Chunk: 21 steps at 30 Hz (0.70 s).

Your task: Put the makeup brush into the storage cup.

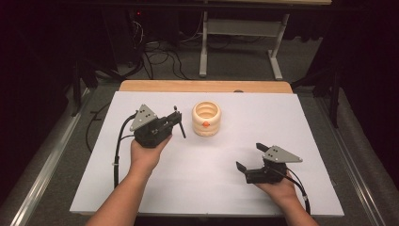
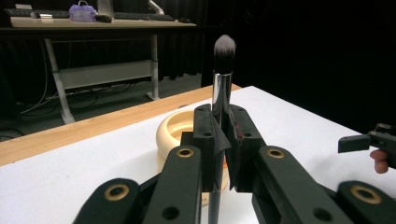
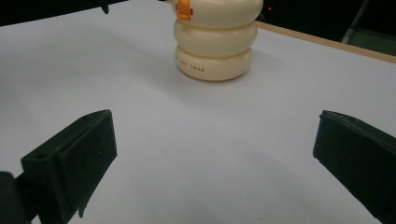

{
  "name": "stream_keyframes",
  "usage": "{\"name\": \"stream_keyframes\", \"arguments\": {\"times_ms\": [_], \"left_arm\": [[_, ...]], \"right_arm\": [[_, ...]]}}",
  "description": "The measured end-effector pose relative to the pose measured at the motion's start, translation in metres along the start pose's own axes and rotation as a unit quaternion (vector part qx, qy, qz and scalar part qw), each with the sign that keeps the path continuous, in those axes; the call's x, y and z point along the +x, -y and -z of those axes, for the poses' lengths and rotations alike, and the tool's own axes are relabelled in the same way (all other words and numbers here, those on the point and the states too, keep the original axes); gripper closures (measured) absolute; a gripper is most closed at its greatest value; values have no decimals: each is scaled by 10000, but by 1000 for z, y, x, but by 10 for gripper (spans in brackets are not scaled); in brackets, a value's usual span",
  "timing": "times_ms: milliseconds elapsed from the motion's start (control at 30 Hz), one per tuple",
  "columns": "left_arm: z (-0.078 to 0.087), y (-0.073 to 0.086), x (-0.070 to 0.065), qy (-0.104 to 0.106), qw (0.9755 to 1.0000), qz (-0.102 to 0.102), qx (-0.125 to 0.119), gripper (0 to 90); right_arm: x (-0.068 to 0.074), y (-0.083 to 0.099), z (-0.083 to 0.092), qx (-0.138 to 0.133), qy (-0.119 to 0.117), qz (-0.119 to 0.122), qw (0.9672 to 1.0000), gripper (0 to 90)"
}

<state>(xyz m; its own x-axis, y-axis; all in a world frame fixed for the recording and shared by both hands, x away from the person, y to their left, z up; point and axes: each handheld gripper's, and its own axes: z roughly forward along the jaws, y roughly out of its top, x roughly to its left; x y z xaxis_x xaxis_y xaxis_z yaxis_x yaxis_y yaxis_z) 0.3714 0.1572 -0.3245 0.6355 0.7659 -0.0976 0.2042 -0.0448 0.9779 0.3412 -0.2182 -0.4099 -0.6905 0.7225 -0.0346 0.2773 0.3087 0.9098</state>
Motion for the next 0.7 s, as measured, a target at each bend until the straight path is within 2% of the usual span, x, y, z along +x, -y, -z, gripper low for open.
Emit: {"name": "stream_keyframes", "arguments": {"times_ms": [200, 400, 667, 700], "left_arm": [[-4, -10, -1, -18, 10000, -82, -26, 836], [-10, -17, -4, 1, 10000, -74, -7, 835], [-17, -25, -2, 9, 10000, -89, 16, 836], [-17, -26, -1, -3, 10000, -89, 10, 836]], "right_arm": [[0, -2, 1, -89, 36, -2, 10000, 8], [0, -3, 2, -134, 43, -29, 9999, 8], [1, -4, 1, -107, 46, -105, 9999, 8], [0, -4, 1, -97, 46, -47, 9999, 8]]}}
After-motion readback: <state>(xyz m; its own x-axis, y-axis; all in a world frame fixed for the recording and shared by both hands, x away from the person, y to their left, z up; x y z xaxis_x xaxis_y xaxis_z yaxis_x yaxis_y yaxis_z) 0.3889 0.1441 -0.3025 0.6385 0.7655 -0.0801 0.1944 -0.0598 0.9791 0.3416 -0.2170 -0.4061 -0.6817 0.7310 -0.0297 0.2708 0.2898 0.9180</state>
